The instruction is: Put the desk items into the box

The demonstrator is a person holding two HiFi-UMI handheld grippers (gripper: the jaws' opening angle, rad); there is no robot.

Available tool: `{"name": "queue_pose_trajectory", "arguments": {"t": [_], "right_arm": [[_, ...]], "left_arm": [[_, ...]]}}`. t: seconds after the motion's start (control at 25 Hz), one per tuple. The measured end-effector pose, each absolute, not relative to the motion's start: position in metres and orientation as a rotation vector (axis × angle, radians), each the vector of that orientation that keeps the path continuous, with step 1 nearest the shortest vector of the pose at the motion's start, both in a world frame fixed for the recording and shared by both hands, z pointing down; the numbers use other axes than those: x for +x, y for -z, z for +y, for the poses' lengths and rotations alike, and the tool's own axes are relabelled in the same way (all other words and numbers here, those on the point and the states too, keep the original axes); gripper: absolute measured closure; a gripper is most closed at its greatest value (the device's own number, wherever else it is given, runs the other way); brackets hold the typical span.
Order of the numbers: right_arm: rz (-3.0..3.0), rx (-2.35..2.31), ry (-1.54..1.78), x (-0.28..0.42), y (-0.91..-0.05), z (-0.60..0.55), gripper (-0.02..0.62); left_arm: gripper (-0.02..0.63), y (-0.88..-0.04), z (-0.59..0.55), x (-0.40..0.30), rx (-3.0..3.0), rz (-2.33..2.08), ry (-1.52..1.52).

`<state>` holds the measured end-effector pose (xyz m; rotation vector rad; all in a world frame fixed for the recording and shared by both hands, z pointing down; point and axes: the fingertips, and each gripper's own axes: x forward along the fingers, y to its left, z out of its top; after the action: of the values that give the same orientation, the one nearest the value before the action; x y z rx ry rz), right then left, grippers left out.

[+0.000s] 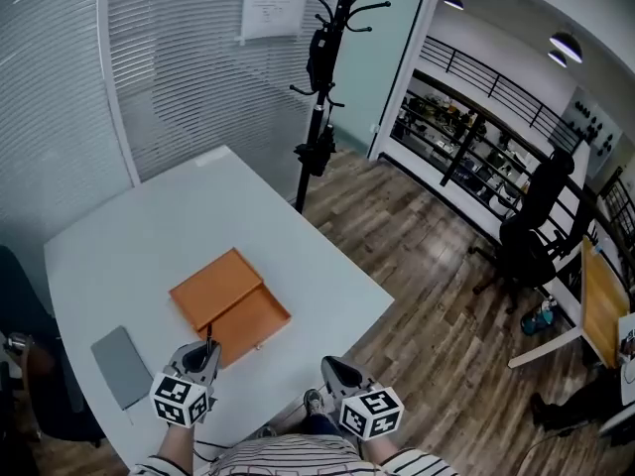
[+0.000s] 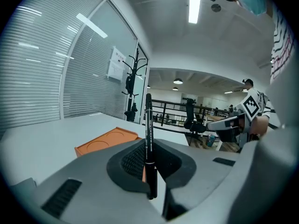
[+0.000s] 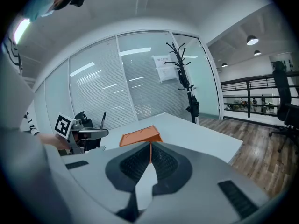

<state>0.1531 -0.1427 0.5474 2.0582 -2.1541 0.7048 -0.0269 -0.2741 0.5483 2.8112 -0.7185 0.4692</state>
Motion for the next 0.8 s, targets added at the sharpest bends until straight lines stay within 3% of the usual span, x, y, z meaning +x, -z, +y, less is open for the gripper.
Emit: {"name": "queue_pose_trajectory", "arguments": {"t": [0.8], "right_arm": [[-2.257,1.902,-0.724,0.198,-0.552,-0.177,0.568]], "left_arm": [[0.566,-0.57,-0.319,0.052,2.909,-0.632,-0.789]]}}
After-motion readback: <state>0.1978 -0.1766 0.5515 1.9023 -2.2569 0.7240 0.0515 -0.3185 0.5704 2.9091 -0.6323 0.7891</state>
